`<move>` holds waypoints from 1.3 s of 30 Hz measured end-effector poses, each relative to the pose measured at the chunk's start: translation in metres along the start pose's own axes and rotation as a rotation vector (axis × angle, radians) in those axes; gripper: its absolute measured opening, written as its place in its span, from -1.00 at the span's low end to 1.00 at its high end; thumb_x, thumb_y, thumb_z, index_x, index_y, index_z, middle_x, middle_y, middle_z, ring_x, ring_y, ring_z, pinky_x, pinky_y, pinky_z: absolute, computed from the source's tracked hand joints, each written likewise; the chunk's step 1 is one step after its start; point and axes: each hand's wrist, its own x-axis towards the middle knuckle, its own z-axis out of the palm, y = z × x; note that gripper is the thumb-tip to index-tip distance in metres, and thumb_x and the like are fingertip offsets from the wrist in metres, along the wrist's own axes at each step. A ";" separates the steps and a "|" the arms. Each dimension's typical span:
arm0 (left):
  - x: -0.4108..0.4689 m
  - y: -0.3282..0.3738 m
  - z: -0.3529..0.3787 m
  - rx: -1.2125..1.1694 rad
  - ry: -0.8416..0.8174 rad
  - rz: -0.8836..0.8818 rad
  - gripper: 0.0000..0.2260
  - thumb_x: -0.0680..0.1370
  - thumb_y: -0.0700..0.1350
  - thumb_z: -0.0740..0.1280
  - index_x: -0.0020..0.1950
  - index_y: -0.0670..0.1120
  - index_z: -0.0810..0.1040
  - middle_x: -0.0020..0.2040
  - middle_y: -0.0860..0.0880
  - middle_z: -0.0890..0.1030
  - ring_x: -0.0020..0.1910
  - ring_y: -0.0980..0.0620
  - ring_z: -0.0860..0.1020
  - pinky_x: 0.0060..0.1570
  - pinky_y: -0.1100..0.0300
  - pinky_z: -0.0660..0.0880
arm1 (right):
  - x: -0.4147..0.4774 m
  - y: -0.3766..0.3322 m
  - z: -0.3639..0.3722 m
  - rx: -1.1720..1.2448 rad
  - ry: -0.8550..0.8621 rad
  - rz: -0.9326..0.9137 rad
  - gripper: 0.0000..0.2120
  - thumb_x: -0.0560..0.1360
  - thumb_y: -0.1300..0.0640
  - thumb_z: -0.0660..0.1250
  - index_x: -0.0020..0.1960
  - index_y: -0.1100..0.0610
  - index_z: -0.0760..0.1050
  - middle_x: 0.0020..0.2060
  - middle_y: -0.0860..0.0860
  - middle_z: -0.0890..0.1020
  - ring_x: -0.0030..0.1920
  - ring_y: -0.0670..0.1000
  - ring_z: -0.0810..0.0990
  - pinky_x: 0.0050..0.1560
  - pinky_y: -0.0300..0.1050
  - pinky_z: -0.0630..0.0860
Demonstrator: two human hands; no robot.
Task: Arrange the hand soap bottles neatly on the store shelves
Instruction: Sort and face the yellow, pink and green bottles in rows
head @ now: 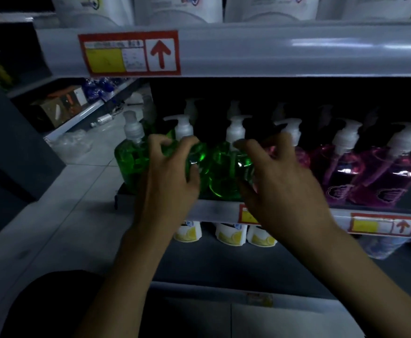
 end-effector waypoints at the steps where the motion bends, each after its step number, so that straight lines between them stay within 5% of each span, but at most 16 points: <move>1: 0.003 -0.005 -0.002 0.014 -0.055 -0.021 -0.55 0.52 -0.10 0.36 0.39 0.13 0.38 0.41 -0.11 0.21 -0.01 0.10 0.43 -0.27 0.53 0.31 | 0.002 -0.004 0.007 0.035 -0.042 -0.039 -0.42 0.50 0.02 0.35 0.45 -0.14 0.20 0.33 0.11 0.27 -0.26 0.16 0.58 -0.38 -0.03 0.53; 3: 0.006 -0.011 -0.001 0.025 -0.186 -0.029 -0.43 0.54 -0.03 0.35 0.47 0.25 0.21 0.53 -0.09 0.05 0.24 -0.01 0.41 0.02 0.45 0.27 | 0.008 -0.006 0.021 0.080 -0.103 -0.071 -0.32 0.52 -0.03 0.34 0.51 -0.21 0.06 0.47 0.15 0.12 -0.17 0.16 0.64 -0.27 -0.02 0.59; 8: 0.009 -0.011 0.001 0.105 -0.264 -0.030 -0.42 0.53 0.00 0.36 0.45 0.29 0.17 0.54 -0.09 0.06 0.24 -0.16 0.47 -0.03 0.13 0.44 | 0.020 -0.005 0.032 0.035 -0.153 -0.023 -0.32 0.54 -0.04 0.31 0.50 -0.27 0.00 0.52 0.16 0.04 -0.07 0.24 0.64 -0.26 -0.02 0.54; 12: 0.011 -0.011 -0.002 0.173 -0.273 -0.040 -0.43 0.54 -0.05 0.36 0.44 0.30 0.18 0.53 -0.10 0.09 0.23 -0.18 0.48 -0.07 0.13 0.42 | 0.022 -0.003 0.029 0.006 -0.163 -0.033 -0.31 0.51 0.17 0.28 0.47 -0.24 0.04 0.47 0.14 0.12 -0.11 0.27 0.63 -0.29 -0.01 0.56; 17: 0.009 -0.010 -0.004 0.127 -0.297 -0.027 -0.42 0.58 -0.11 0.29 0.48 0.30 0.14 0.56 -0.08 0.02 0.33 -0.12 0.40 -0.04 0.26 0.34 | 0.014 -0.018 0.026 -0.017 -0.101 0.030 -0.31 0.46 0.20 0.36 0.45 -0.17 0.14 0.46 0.18 0.17 -0.27 0.18 0.62 -0.45 -0.13 0.39; 19: 0.008 -0.017 -0.017 0.047 -0.241 0.015 -0.51 0.58 -0.17 0.29 0.43 0.21 0.31 0.51 -0.04 0.21 0.30 -0.05 0.42 -0.04 0.36 0.35 | 0.010 -0.030 0.022 -0.005 -0.030 0.035 -0.38 0.40 0.19 0.42 0.38 -0.08 0.28 0.33 0.19 0.31 -0.46 0.14 0.49 -0.52 -0.17 0.31; 21: 0.010 -0.029 -0.037 0.038 -0.082 0.064 -0.67 0.54 -0.27 0.27 0.23 0.03 0.55 0.25 -0.03 0.50 0.01 -0.02 0.55 -0.16 0.32 0.38 | 0.012 -0.040 0.018 -0.003 0.040 0.010 -0.42 0.36 0.16 0.46 0.32 -0.04 0.35 0.23 0.19 0.37 -0.53 0.10 0.32 -0.55 -0.18 0.29; 24: 0.015 -0.056 -0.059 0.133 0.037 -0.032 -0.64 0.49 -0.32 0.27 0.20 0.02 0.55 0.13 -0.05 0.49 -0.28 0.05 0.48 -0.39 0.31 0.36 | 0.024 -0.054 0.020 0.007 -0.028 -0.044 -0.37 0.44 0.09 0.39 0.43 -0.11 0.21 0.34 0.18 0.24 -0.37 0.16 0.53 -0.43 -0.06 0.49; 29: 0.012 -0.069 -0.044 0.184 -0.195 -0.109 -0.38 0.49 -0.16 0.36 0.42 0.30 0.24 0.36 0.02 0.21 -0.09 -0.03 0.55 -0.22 0.14 0.51 | 0.045 -0.073 0.042 0.086 -0.219 -0.075 -0.28 0.53 0.06 0.30 0.51 -0.28 -0.03 0.51 0.23 0.05 0.02 0.33 0.59 -0.13 0.00 0.49; 32: 0.016 -0.073 -0.037 0.197 -0.212 -0.153 -0.35 0.46 -0.01 0.40 0.42 0.34 0.16 0.41 0.01 0.21 0.05 -0.09 0.55 -0.07 0.05 0.54 | 0.052 -0.077 0.050 0.108 -0.253 -0.067 -0.31 0.53 0.07 0.31 0.50 -0.26 0.00 0.42 0.24 0.17 -0.04 0.32 0.59 -0.16 -0.01 0.48; 39: 0.023 -0.063 -0.049 0.232 -0.301 -0.188 -0.43 0.46 0.10 0.41 0.36 0.37 0.20 0.23 0.03 0.35 0.04 -0.06 0.54 -0.09 0.06 0.53 | 0.051 -0.076 0.041 0.149 -0.329 -0.074 -0.35 0.52 0.13 0.26 0.47 -0.24 0.06 0.32 0.17 0.23 -0.08 0.28 0.59 -0.15 -0.04 0.46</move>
